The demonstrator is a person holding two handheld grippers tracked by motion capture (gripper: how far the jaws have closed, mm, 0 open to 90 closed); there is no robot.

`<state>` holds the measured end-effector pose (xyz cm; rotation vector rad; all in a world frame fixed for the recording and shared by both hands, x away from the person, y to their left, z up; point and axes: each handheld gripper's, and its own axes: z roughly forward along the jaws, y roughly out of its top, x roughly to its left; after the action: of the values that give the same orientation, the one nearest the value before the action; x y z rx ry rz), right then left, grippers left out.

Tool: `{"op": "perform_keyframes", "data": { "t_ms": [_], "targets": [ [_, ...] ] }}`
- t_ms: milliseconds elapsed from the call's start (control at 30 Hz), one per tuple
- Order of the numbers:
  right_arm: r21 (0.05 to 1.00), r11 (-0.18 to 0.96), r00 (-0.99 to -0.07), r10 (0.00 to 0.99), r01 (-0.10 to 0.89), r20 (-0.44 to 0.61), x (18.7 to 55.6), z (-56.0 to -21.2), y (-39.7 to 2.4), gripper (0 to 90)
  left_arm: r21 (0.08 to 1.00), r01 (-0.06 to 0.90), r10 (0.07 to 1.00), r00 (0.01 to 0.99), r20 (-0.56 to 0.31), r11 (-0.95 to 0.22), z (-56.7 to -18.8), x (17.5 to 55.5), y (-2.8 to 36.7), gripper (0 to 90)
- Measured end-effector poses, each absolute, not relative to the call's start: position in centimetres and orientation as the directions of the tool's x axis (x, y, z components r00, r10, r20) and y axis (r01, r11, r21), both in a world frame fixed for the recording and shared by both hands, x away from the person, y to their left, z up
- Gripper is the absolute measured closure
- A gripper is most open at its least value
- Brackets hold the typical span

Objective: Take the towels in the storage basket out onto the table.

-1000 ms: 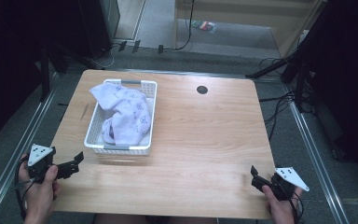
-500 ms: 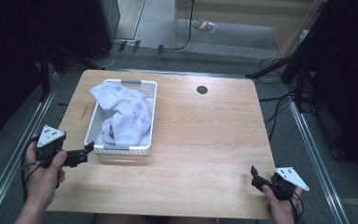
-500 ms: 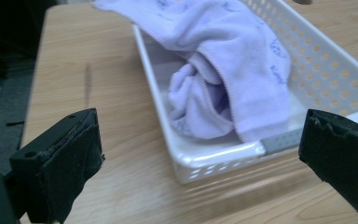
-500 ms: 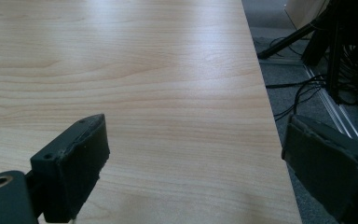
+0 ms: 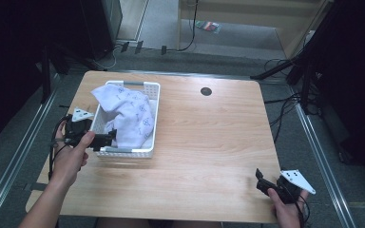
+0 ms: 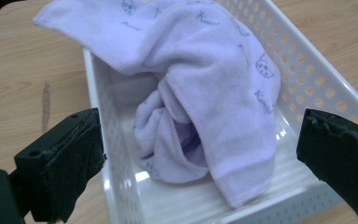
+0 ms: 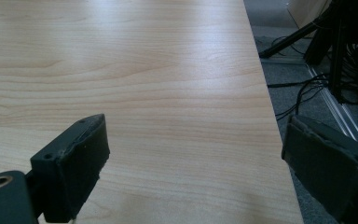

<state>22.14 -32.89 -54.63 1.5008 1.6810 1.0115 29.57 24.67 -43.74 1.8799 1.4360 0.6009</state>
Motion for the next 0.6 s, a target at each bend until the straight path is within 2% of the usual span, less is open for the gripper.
{"op": "perform_keyframes", "data": {
  "t_ms": [333,600],
  "targets": [
    [0.872,0.043,-0.126,0.992,0.488,0.022,22.2,-54.6,-32.9,7.3,0.712,0.688,0.958,0.276,-0.075,-0.143,-44.4,33.2,22.8,0.0],
    [0.872,0.048,-0.132,0.991,0.487,0.02,22.2,-54.6,-32.9,7.4,0.67,0.724,0.962,0.268,-0.053,-0.165,-45.1,36.5,21.0,0.0]
  ]
}}
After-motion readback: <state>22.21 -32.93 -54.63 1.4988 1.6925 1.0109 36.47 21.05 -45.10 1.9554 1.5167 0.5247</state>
